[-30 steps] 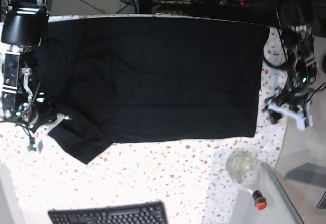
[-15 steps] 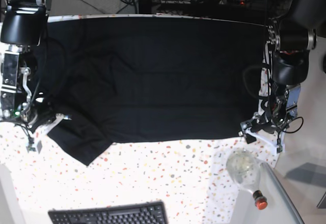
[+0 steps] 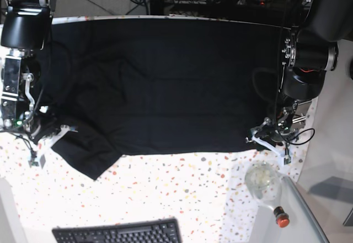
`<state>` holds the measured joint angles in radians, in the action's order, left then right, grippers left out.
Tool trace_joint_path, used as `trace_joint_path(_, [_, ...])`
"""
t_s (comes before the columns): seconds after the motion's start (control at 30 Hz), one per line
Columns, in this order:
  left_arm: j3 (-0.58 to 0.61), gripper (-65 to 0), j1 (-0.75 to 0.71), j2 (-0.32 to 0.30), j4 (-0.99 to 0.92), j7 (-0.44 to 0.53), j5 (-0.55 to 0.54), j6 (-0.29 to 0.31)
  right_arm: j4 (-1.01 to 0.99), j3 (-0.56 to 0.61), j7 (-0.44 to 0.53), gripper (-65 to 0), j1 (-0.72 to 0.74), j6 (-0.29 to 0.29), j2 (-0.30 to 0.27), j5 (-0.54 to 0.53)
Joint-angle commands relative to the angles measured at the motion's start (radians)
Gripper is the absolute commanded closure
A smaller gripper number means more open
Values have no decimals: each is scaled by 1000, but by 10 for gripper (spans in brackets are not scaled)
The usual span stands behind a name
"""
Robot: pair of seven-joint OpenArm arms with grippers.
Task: Layout the t-shirt on the table in an organized manner, then fold the t-shirt properly
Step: 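Grasp the shirt hem corner with the left gripper, then fold the shirt hem with both grippers toward the collar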
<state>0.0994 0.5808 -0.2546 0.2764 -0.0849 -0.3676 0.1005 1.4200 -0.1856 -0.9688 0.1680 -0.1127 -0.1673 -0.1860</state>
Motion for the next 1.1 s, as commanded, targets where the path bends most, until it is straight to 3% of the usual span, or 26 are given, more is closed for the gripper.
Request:
trace_joint_path(0.0, [0, -267, 6, 10, 4, -9, -1, 15, 15, -2, 20, 0, 23, -2, -11, -4])
trace_joint_path(0.1, [1, 0, 0, 10, 8, 41, 0, 15, 12, -2, 63, 0, 21, -2, -13, -2])
trace_joint_path(0.43, [-5, 0, -15, -21, 113, 37, -5, 15, -224, 1, 357, 0, 75, -9, -102, -2])
trace_joint_path(0.67, [-10, 0, -84, -58, 323, -114, -9, 15, -480, 2, 624, 0, 164, -207, -145, 0])
trace_joint_path(0.8, [-11, 0, -118, -61, 400, -157, -9, 15, -651, 1, 877, 0, 210, -270, -146, 0])
trace_joint_path(0.9, [-23, 0, -137, -68, 424, -174, -11, 15, -747, 2, 1011, 0, 238, -315, -148, 1])
trace_joint_path(1.07, [-166, 0, -173, -68, 481, -241, -9, 15, -850, 2, 1083, 0, 267, -351, -165, 1])
